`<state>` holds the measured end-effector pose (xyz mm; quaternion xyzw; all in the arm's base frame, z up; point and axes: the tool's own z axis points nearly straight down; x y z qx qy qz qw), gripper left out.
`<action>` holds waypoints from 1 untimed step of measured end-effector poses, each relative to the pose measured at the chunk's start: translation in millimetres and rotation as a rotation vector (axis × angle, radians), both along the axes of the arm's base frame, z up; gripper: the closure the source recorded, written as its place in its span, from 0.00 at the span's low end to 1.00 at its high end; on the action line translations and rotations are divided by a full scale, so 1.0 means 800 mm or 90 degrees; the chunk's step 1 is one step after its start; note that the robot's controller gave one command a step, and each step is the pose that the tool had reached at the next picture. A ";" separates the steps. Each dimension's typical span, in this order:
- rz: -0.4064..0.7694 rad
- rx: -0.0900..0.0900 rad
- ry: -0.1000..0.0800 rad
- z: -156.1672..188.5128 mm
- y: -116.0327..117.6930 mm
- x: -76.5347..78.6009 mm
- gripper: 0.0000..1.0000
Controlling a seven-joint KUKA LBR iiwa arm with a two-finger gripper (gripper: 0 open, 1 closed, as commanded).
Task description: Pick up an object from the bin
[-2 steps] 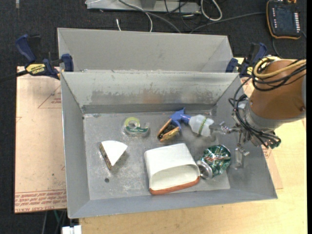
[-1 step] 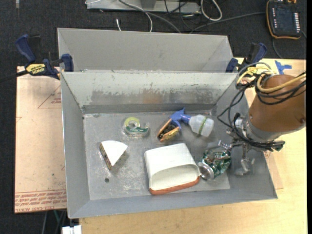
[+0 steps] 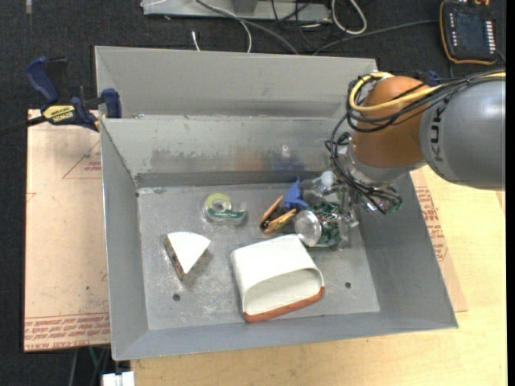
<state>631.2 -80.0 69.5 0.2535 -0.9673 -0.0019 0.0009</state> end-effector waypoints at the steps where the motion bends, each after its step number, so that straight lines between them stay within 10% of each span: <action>1: 0.192 0.008 0.000 0.001 -0.063 -0.004 1.00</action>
Offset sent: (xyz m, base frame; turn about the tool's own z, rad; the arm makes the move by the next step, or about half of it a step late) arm 0.0000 0.0000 0.0000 0.0000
